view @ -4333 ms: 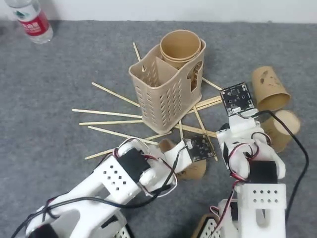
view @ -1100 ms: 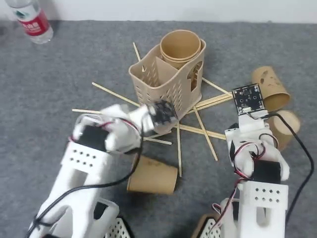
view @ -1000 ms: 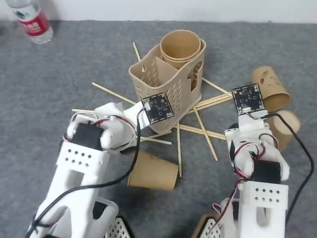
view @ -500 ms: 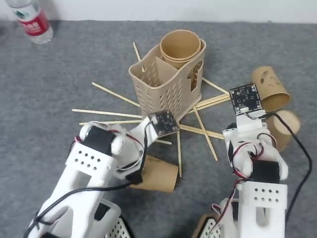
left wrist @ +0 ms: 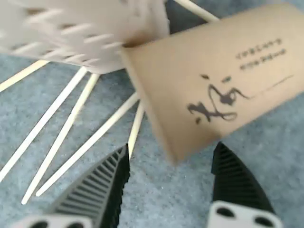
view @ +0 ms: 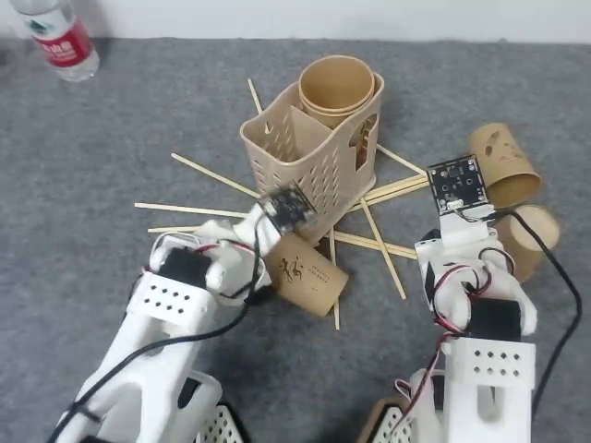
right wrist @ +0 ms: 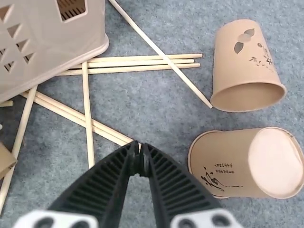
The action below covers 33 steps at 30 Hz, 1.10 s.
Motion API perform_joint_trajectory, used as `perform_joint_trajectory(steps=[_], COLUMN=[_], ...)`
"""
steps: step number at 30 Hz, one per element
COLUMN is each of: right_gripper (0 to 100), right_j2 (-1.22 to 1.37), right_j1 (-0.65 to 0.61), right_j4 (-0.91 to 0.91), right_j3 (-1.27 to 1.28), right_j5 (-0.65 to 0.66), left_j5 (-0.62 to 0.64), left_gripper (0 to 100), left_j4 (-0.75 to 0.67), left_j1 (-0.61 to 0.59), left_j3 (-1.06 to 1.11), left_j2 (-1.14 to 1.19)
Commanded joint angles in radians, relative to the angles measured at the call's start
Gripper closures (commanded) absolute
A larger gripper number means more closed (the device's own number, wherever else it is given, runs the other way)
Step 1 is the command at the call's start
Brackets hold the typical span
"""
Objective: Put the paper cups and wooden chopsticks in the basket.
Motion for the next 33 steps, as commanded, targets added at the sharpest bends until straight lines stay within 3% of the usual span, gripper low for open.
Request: perform_joint_trajectory(steps=[1, 8, 16, 18, 21, 23, 28, 33], right_gripper=[99.0, 99.0, 99.0, 99.0, 99.0, 99.0, 99.0, 99.0], right_j2=[0.001, 0.004, 0.004, 0.004, 0.004, 0.004, 0.004, 0.004], right_j1=[-0.008, -0.008, -0.008, -0.008, -0.008, -0.008, -0.008, -0.005], right_j4=[-0.002, 0.001, -0.005, -0.005, -0.005, -0.005, -0.004, -0.004], right_j3=[-0.008, -0.008, -0.008, -0.008, -0.008, -0.008, -0.008, -0.008], right_j5=[-0.005, -0.003, -0.003, -0.003, -0.003, -0.003, -0.003, -0.002], left_j5=[0.028, 0.112, 0.123, 0.121, 0.120, 0.120, 0.123, 0.121], left_gripper=[73, 73, 74, 81, 99, 98, 99, 99], left_j4=[0.020, -0.075, 0.034, 0.034, 0.029, 0.029, 0.035, 0.094], left_j1=[0.009, 0.110, 0.296, 0.344, 0.410, 0.436, 0.437, 0.350], left_j3=[-0.047, -0.047, -0.047, -0.047, -0.047, -0.047, -0.047, -0.119], left_j2=[-0.008, -0.008, -0.009, -0.009, -0.008, -0.008, -0.011, -0.017])
